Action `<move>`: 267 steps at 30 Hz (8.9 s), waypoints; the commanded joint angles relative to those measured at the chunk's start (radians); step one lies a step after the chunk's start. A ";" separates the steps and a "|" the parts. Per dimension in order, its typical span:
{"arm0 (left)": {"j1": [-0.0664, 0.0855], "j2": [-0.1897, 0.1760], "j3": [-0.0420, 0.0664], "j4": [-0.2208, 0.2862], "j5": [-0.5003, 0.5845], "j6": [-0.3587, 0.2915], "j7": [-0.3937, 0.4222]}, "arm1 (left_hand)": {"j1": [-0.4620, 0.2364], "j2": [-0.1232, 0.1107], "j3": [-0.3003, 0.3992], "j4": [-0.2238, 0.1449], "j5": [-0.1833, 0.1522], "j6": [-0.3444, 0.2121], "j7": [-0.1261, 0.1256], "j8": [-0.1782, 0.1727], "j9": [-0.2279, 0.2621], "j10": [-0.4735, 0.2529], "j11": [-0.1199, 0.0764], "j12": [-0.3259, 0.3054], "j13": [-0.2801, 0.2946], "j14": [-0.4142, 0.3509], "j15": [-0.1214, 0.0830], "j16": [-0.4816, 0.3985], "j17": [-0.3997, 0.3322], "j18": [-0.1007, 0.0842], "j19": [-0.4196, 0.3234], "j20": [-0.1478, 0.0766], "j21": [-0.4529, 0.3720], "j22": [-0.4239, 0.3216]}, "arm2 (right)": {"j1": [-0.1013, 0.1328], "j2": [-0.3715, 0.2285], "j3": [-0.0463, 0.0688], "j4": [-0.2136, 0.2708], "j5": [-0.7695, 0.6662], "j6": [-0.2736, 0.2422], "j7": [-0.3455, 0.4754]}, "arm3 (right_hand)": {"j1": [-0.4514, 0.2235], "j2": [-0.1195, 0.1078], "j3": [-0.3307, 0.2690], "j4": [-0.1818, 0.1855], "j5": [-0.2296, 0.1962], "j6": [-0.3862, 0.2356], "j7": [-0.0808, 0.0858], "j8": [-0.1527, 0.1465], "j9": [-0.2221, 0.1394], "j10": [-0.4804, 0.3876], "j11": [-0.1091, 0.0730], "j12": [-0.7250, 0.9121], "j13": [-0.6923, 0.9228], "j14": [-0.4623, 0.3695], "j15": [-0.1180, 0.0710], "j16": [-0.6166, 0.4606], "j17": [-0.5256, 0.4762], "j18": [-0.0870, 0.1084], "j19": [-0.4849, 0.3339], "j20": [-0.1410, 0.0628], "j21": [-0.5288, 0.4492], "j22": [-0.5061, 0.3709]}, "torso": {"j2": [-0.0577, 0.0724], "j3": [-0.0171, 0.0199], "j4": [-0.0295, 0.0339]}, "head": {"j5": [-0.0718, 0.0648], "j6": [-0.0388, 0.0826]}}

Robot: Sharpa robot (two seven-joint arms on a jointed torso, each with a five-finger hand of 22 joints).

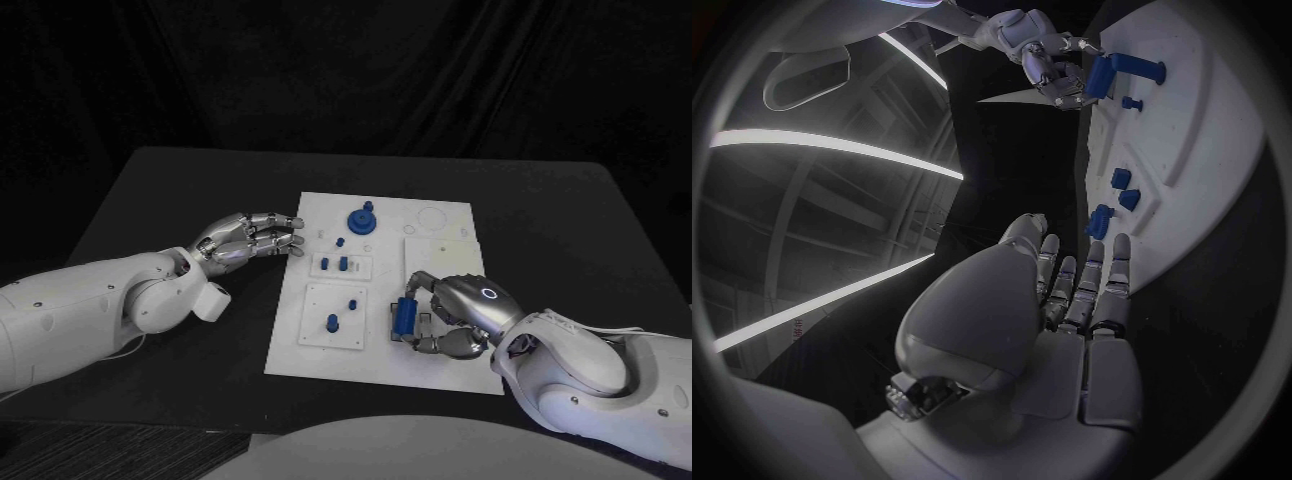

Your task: Assemble the parts on the task board

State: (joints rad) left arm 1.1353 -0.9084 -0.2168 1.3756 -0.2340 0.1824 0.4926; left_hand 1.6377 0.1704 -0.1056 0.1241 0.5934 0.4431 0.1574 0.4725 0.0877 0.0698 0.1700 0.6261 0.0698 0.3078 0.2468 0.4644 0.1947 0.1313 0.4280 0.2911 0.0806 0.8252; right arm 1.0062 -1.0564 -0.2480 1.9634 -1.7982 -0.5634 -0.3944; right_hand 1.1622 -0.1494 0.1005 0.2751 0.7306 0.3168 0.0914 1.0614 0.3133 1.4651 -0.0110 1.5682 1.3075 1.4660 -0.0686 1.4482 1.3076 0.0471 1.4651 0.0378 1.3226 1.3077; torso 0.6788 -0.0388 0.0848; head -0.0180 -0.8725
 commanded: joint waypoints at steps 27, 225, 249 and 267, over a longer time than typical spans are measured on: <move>-0.003 -0.002 0.001 0.002 0.006 0.018 0.003 | -0.005 0.003 0.008 0.000 0.004 0.007 0.021 -0.007 -0.001 -0.001 0.008 0.007 0.002 0.002 0.003 0.004 -0.001 -0.020 0.007 -0.003 0.005 -0.001 | -0.007 -0.023 0.000 0.047 0.013 0.032 -0.003 | -0.035 -0.032 0.156 0.017 0.243 0.019 -0.003 -0.078 0.009 0.103 -0.003 0.000 0.260 0.061 -0.009 0.001 0.057 0.008 0.016 -0.006 0.003 0.191 | 0.000 0.0000 -0.0004 | -0.001 0.000; -0.005 -0.001 0.001 0.023 0.006 0.012 -0.007 | -0.018 -0.001 0.018 -0.007 0.005 0.015 0.025 -0.012 -0.002 0.007 0.015 0.017 0.004 0.007 0.005 0.009 -0.003 -0.025 0.012 -0.004 0.008 -0.001 | 0.211 -0.054 0.000 -0.023 1.069 0.315 -0.191 | 0.066 0.029 0.203 -0.148 0.086 0.629 -0.032 -0.673 0.150 0.106 -0.009 0.003 0.263 0.081 -0.016 0.053 0.126 -0.017 0.061 -0.013 0.128 0.224 | -0.003 -0.0025 0.0034 | -0.040 0.000; -0.005 0.001 0.001 0.020 0.006 0.018 -0.011 | -0.018 -0.001 0.019 -0.008 0.005 0.015 0.025 -0.012 -0.002 0.007 0.015 0.016 0.004 0.007 0.006 0.010 -0.003 -0.025 0.012 -0.004 0.008 -0.001 | 0.202 -0.001 0.000 -0.069 1.058 0.318 -0.223 | 0.004 0.046 0.166 -0.136 -0.021 0.578 -0.033 -0.626 0.202 0.106 -0.009 0.003 0.263 0.077 -0.016 0.047 0.108 -0.013 0.052 -0.013 0.113 0.217 | -0.002 -0.0023 0.0023 | -0.041 0.000; -0.006 0.002 0.001 0.017 0.006 0.022 -0.012 | -0.019 0.000 0.022 -0.010 0.005 0.015 0.026 -0.014 -0.003 0.007 0.017 0.013 0.004 0.007 0.007 0.010 -0.004 -0.026 0.011 -0.004 0.008 -0.001 | 0.196 0.006 0.000 -0.061 1.031 0.342 -0.238 | -0.085 0.044 0.085 -0.070 -0.383 0.562 -0.029 -0.615 0.213 0.106 -0.004 0.003 0.263 0.072 -0.011 0.036 0.083 -0.009 0.044 -0.007 0.097 0.212 | -0.003 -0.0024 0.0028 | -0.036 0.000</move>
State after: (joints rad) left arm 1.1310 -0.9087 -0.2168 1.3911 -0.2340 0.1898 0.4720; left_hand 1.6301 0.1702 -0.0890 0.1130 0.5934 0.4503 0.1573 0.4645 0.0860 0.0728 0.1803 0.6388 0.0723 0.3112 0.2502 0.4683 0.1926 0.1153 0.4316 0.2875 0.0844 0.8250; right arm 1.2052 -1.0508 -0.2477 1.8985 -0.7516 -0.2326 -0.6101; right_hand 1.0838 -0.1054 0.1887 0.2062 0.3542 0.8856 0.0643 0.4426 0.5254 1.4686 -0.0212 1.5682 1.3073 1.4666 -0.0890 1.4907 1.3073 0.0469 1.4668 0.0252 1.4250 1.3074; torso 0.6764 -0.0411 0.0871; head -0.0537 -0.8725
